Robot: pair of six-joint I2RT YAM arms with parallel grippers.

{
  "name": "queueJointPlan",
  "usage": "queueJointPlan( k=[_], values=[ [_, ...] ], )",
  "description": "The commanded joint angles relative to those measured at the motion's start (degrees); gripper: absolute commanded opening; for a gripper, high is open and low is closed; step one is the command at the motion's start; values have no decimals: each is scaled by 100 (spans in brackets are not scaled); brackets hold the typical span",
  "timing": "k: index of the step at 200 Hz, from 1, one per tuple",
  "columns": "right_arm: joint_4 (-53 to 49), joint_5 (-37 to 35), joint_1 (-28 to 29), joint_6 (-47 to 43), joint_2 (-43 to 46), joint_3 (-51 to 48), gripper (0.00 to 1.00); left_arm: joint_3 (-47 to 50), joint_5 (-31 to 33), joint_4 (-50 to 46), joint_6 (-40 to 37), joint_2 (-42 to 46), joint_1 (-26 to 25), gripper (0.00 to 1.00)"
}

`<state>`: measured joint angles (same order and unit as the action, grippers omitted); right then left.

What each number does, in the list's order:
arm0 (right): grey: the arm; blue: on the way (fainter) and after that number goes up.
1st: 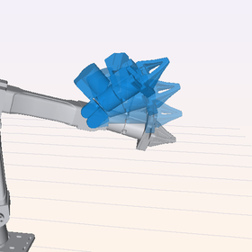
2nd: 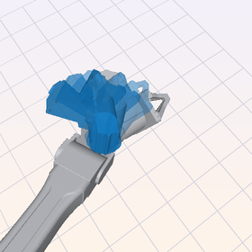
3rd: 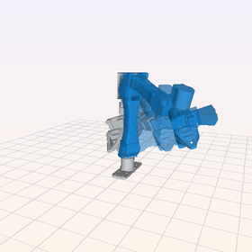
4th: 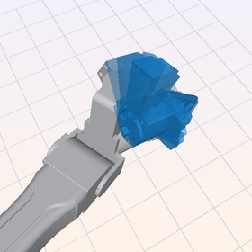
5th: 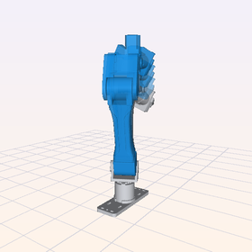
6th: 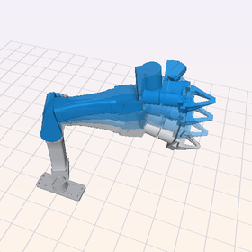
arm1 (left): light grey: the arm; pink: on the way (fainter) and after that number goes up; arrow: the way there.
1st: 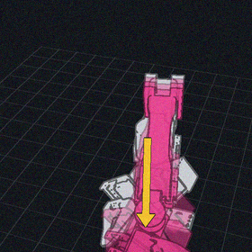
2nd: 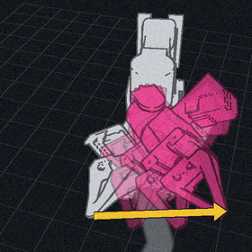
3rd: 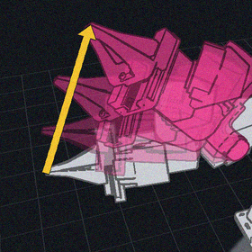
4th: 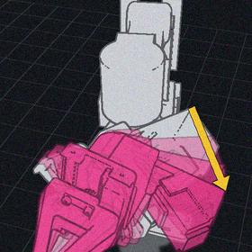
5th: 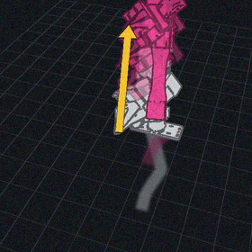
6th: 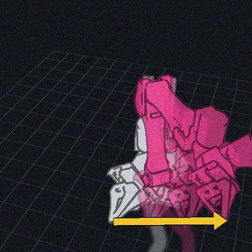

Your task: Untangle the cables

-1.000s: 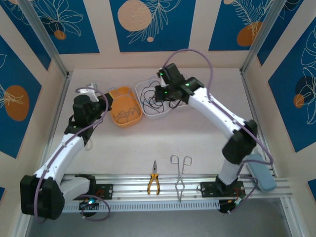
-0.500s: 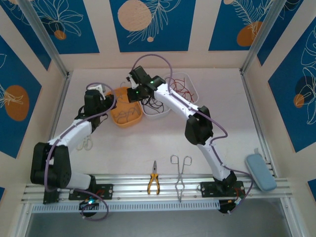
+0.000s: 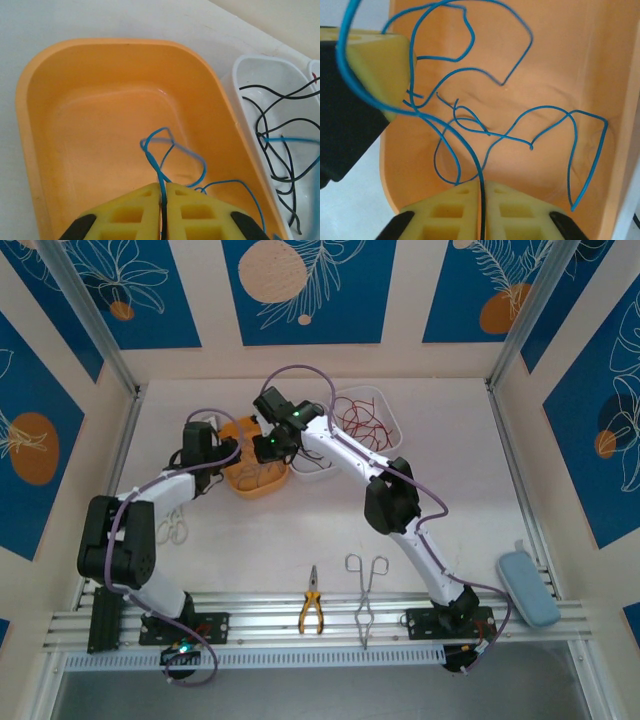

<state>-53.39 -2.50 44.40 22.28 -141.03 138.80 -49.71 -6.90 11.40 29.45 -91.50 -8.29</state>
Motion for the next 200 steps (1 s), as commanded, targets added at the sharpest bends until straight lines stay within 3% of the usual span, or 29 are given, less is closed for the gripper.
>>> queueJointPlan(
  k=[1,29,79,108,161,200],
  values=[
    [-194,146,7,-79,-109,203,19,-203,74,-23,-111,-138,87,16],
    [-290,57,-18,-87,-95,327,29,-287,126,-89,-158,-161,87,22],
    [-451,-229,-53,-84,201,285,34,-429,349,-354,-221,165,134,33],
    [-447,-584,-72,-74,748,-100,37,-421,430,-602,-304,685,155,49],
    [456,-1352,-206,211,2763,-2554,42,65,901,-1060,-518,2157,170,99],
    [1206,-2023,-579,632,4651,-4952,52,867,1735,-1358,-886,3456,170,100]
  ],
)
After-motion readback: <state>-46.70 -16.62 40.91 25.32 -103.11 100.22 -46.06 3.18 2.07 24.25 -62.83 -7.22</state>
